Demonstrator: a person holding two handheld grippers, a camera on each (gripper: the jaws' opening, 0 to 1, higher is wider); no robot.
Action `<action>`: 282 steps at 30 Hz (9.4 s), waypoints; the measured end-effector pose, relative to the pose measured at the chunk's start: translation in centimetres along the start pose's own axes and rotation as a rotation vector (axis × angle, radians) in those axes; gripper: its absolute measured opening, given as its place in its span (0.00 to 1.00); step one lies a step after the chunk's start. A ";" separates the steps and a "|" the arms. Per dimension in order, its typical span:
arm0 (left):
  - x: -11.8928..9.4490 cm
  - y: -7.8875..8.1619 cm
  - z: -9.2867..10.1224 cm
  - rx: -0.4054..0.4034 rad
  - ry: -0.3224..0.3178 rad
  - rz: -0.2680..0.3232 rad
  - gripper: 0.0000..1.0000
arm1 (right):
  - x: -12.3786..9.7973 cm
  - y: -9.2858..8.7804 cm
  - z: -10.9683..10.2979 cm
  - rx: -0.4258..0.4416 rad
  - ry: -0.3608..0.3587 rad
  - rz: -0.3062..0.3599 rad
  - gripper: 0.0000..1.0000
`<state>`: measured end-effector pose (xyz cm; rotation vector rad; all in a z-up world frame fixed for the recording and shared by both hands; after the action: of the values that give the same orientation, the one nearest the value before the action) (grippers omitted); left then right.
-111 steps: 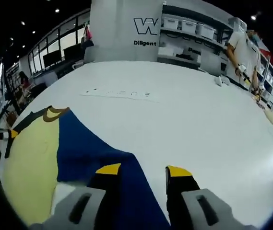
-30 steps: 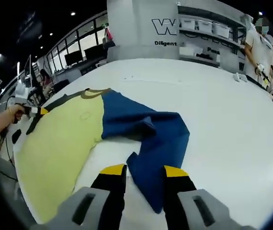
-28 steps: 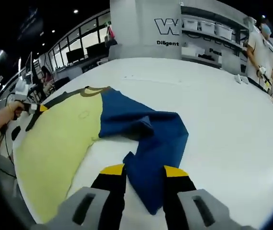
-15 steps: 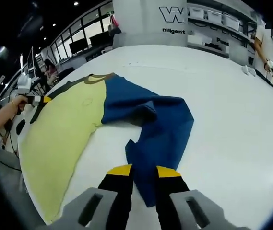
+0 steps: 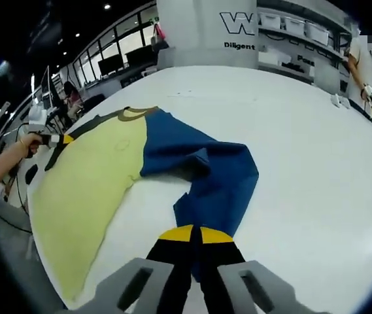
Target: Fold the garment on the visible template until the final outline fits inside the template.
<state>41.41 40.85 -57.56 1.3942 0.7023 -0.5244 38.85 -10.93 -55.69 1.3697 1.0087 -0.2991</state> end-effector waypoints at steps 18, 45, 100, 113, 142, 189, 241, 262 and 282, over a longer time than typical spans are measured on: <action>0.0 0.0 -0.1 0.007 -0.004 0.004 0.05 | -4.9 1.3 11.1 0.130 -0.353 0.037 0.00; 0.1 0.0 -0.3 0.012 -0.033 0.000 0.05 | -4.2 -1.4 14.3 0.274 -0.388 -0.077 0.00; -8.1 -1.2 2.0 0.131 -0.262 0.057 0.68 | -3.4 9.4 6.2 0.626 -0.114 0.025 0.00; -9.2 -1.9 2.7 0.201 -0.291 0.062 0.92 | -1.7 14.7 0.3 0.542 0.018 0.078 0.00; -11.9 -2.0 3.9 0.250 -0.409 0.145 0.99 | 3.0 21.7 -13.2 0.385 0.263 0.080 0.00; -12.5 -3.3 1.7 0.223 -0.355 0.108 0.99 | 16.2 18.1 -28.9 0.206 0.437 -0.044 0.00; -13.2 -2.7 3.0 0.260 -0.343 0.161 0.99 | 6.2 8.8 -10.7 0.137 0.010 0.165 0.38; -13.3 -2.6 3.0 0.250 -0.357 0.168 0.97 | 8.0 4.3 -9.2 0.236 -0.027 0.081 0.00; -13.5 -2.8 3.0 0.249 -0.354 0.168 0.97 | 7.5 2.8 -9.2 0.241 -0.085 0.091 0.00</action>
<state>30.45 36.62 -49.72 1.5235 0.2372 -0.7205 41.22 0.77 -58.24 1.6017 0.8576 -0.4172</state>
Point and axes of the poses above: the point that each gripper's makers call its tool centre point, and the gripper's own axes: x roughly forward along the fingers, z roughly to its right, y roughly out of its top, the point moved 8 cm from there along -x, roughly backward along the fingers, and after that the axes turned 2 degrees about y, right-handed, at the moved point
